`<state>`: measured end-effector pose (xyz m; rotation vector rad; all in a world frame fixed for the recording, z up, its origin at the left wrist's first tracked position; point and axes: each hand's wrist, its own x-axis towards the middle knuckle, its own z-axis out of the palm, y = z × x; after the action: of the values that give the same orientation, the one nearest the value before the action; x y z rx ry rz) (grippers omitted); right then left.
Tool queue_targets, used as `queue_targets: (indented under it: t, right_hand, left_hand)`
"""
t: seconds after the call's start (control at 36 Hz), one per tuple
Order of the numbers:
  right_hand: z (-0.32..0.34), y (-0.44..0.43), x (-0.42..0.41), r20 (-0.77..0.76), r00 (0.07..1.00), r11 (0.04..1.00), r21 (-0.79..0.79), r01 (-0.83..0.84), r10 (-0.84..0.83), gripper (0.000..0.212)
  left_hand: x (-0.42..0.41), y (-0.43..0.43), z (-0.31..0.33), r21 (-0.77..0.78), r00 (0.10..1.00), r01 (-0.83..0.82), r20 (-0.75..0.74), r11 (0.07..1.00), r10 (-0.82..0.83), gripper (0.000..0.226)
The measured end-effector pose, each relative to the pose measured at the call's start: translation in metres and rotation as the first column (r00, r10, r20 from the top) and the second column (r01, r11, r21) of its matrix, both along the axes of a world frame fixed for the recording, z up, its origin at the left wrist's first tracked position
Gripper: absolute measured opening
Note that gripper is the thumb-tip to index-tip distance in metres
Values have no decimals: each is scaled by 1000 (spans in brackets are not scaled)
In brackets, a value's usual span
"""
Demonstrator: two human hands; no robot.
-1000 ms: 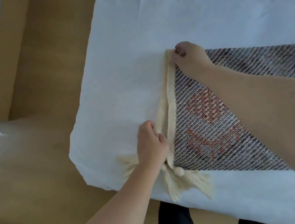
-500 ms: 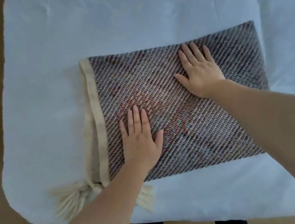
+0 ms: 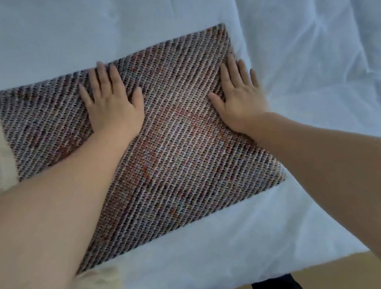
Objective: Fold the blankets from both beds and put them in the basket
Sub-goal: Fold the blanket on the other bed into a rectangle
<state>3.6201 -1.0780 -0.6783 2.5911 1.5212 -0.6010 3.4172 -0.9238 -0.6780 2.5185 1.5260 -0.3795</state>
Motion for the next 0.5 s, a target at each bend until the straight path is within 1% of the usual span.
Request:
queue_targets:
  t: [0.06,0.14,0.28,0.33,0.39,0.42,0.47,0.5]
  right_hand:
    - [-2,-25,-13,-32,999,999,10,35,-35,75]
    - [-2,-57,-30,-78,995,998,2,58,-58,75]
    - [1,-115,-49,-108,994,1000,-17,-5,3,78]
    - [2,-131,-51,-154,988,1000,-9,14,-15,81]
    - [8,-134,-48,-259,963,995,50,89,-73,81]
    - [12,-131,-45,-326,939,983,97,153,-114,78]
    - [25,-115,-38,-445,869,928,183,325,-216,73]
    - [30,-105,-32,-496,819,886,188,424,-287,71]
  left_hand:
    - [-1,-23,2,-3,1000,-4,4,1000,4,75]
    - [-1,-67,6,-52,1000,21,-4,998,-21,76]
    - [6,-143,11,-148,981,185,89,972,-173,77]
    - [6,-165,10,-170,968,240,123,956,-221,77]
    - [6,-178,9,-202,965,253,124,946,-232,76]
    - [6,-180,10,-215,966,249,121,944,-227,75]
    - [8,-177,13,-244,969,228,149,943,-196,73]
    - [9,-173,15,-269,969,213,179,939,-169,72]
